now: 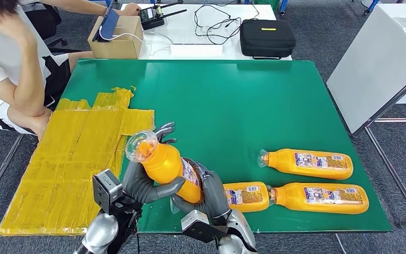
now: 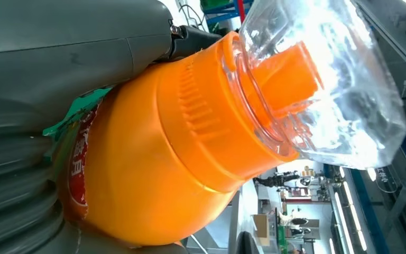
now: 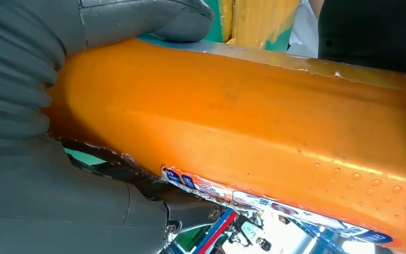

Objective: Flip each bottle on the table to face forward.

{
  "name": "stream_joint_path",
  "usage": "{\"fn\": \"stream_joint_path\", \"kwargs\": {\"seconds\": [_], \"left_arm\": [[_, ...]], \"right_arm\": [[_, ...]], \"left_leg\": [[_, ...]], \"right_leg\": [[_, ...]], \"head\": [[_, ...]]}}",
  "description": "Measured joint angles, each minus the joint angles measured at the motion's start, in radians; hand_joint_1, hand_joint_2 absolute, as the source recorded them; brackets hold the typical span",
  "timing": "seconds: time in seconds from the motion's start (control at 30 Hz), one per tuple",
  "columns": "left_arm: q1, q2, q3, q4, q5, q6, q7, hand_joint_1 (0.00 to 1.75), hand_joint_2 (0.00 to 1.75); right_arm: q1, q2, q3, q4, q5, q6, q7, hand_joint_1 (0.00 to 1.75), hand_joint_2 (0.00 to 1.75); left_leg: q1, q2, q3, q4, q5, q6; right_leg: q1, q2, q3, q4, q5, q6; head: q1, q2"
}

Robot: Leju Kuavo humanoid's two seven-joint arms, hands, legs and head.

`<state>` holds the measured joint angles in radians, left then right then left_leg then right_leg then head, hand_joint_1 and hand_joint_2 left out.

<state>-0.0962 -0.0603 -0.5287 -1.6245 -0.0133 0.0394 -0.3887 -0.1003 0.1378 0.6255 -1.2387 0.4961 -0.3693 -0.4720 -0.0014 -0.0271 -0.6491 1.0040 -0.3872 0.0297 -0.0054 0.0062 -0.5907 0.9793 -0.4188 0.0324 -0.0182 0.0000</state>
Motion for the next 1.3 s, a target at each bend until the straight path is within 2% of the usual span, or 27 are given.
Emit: {"fn": "stream_joint_path", "kwargs": {"seconds": [0.5,0.67,0.8,1.07,1.1,1.2,1.23,1.3], "left_arm": [[-0.017,0.002,-0.008,0.016,0.01,-0.002,-0.001,1.75,1.75],[-0.02,0.002,-0.011,0.018,0.012,-0.002,-0.003,1.75,1.75],[-0.023,0.002,-0.014,0.009,0.003,0.017,-0.026,1.75,1.75],[-0.038,0.003,-0.022,-0.033,-0.003,0.032,-0.034,1.75,1.75],[-0.038,0.003,-0.023,-0.035,-0.003,0.032,-0.034,1.75,1.75],[-0.04,0.003,-0.026,-0.039,-0.004,0.032,-0.035,1.75,1.75],[-0.041,0.003,-0.027,-0.04,-0.006,0.034,-0.037,1.75,1.75],[-0.041,0.003,-0.024,-0.043,-0.015,0.052,-0.045,1.75,1.75]], "right_arm": [[0.001,-0.003,0.007,0.0,-0.018,-0.018,-0.001,1.75,1.75],[0.009,-0.004,0.006,-0.008,-0.015,-0.053,-0.011,1.75,1.75],[0.033,-0.01,-0.009,-0.063,-0.015,-0.122,-0.026,1.75,1.75],[0.073,-0.025,-0.034,-0.184,-0.037,-0.117,-0.02,1.75,1.75],[0.075,-0.026,-0.035,-0.189,-0.037,-0.117,-0.02,1.67,1.75],[0.08,-0.028,-0.035,-0.201,-0.038,-0.116,-0.019,0.38,1.75],[0.082,-0.029,-0.036,-0.205,-0.04,-0.117,-0.023,0.03,1.75],[0.088,-0.029,-0.044,-0.222,-0.049,-0.123,-0.042,0.0,1.75]], "left_leg": [[0.0,0.0,0.0,0.0,0.0,0.0],[0.0,0.0,0.0,0.0,0.0,0.0],[0.0,0.0,0.0,0.0,0.0,0.0],[0.0,0.0,0.0,0.0,0.0,0.0],[0.0,0.0,0.0,0.0,0.0,0.0],[0.0,0.0,0.0,0.0,0.0,0.0],[0.0,0.0,0.0,0.0,0.0,0.0],[0.0,0.0,-0.001,0.0,0.0,0.0]], "right_leg": [[0.0,0.0,0.0,0.0,0.0,0.0],[0.0,0.0,0.0,0.0,0.0,0.0],[0.0,0.0,0.0,0.0,0.0,0.0],[0.0,0.0,0.0,0.0,0.0,0.0],[0.0,0.0,0.0,0.0,0.0,0.0],[0.0,0.0,0.0,0.0,0.0,0.0],[0.0,0.0,0.0,0.0,0.0,0.0],[0.0,0.0,0.0,0.0,0.0,0.0]], "head": [[0.0,0.0],[0.0,0.0],[0.0,0.0],[0.0,0.0],[0.0,0.0],[0.0,0.0],[0.0,0.0],[0.0,0.0]]}}
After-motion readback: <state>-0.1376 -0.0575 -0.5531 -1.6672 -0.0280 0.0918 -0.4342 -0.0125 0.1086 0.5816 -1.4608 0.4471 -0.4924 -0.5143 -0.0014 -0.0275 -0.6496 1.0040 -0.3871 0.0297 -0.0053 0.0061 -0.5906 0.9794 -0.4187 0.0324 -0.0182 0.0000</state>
